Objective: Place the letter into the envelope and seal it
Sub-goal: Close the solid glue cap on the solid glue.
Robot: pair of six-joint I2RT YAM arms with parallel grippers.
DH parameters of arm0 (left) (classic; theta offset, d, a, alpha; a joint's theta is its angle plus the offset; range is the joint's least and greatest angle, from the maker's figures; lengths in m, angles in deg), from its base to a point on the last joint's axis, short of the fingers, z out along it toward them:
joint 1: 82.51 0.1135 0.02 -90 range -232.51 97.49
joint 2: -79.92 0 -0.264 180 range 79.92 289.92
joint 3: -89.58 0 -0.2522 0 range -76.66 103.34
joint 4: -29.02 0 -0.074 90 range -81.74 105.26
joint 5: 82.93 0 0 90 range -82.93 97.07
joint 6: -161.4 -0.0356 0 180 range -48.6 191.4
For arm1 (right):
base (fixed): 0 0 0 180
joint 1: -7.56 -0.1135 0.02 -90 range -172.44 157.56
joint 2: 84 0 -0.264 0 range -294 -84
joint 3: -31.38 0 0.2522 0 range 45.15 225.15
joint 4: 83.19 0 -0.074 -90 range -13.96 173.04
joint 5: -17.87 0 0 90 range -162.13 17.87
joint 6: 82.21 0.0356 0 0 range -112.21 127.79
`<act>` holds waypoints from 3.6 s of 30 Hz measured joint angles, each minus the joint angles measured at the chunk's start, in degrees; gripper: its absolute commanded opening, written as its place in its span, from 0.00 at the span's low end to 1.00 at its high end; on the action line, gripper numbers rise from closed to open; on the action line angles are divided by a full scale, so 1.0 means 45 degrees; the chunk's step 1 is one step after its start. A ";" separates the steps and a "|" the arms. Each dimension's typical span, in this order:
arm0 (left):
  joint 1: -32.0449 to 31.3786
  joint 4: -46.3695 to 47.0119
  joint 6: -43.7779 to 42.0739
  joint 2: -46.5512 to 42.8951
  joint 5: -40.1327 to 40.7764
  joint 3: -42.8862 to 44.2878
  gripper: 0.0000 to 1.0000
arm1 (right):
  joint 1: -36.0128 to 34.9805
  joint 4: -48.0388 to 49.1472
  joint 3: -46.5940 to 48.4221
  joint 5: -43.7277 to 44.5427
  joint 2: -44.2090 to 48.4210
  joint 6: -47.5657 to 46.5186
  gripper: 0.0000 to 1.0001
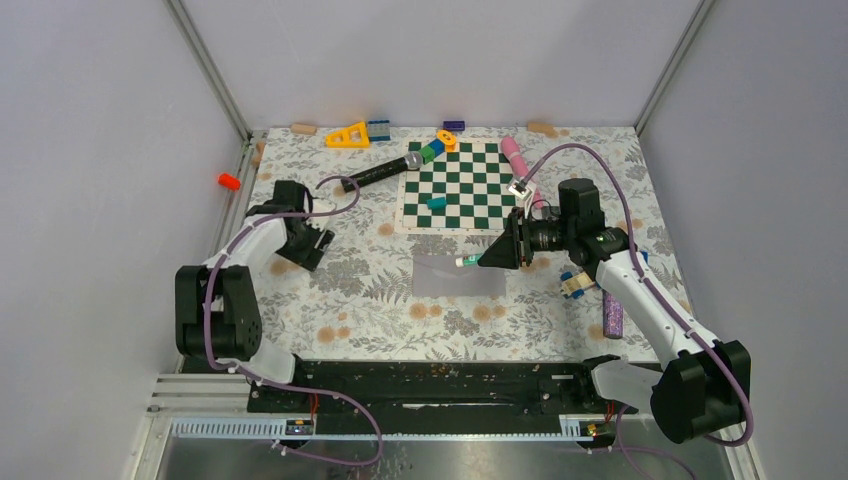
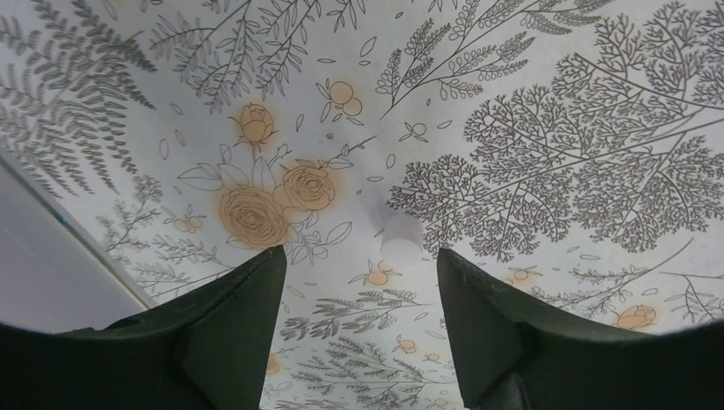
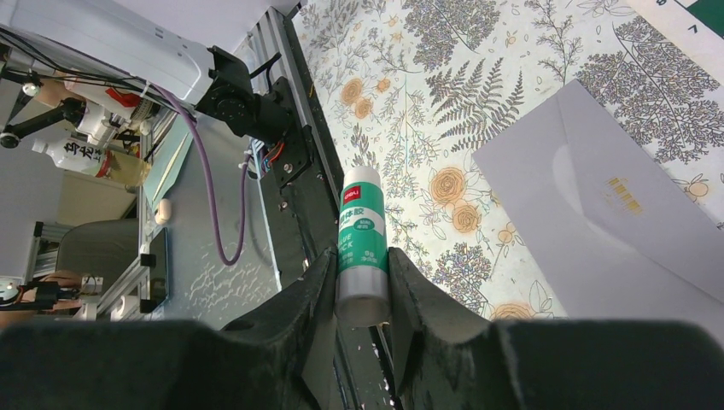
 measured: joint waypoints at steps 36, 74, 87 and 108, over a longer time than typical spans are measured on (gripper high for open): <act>0.0126 0.0053 0.0058 0.1511 -0.0661 -0.0005 0.42 | 0.0000 0.0005 0.0000 -0.0039 -0.0053 0.0000 0.07; 0.0126 -0.0636 -0.0092 0.1511 -0.0656 -0.0005 0.32 | 0.0000 0.0010 0.0000 -0.0097 -0.0121 0.0053 0.07; 0.0126 -0.0665 -0.0141 0.1511 -0.0675 0.0000 0.14 | 0.0000 0.0010 0.0000 -0.0126 -0.0121 0.0097 0.07; -0.3385 -0.1059 0.3526 0.0121 -0.9131 0.7548 0.18 | 0.0010 0.3793 0.1161 -0.0806 -0.0758 0.3390 0.06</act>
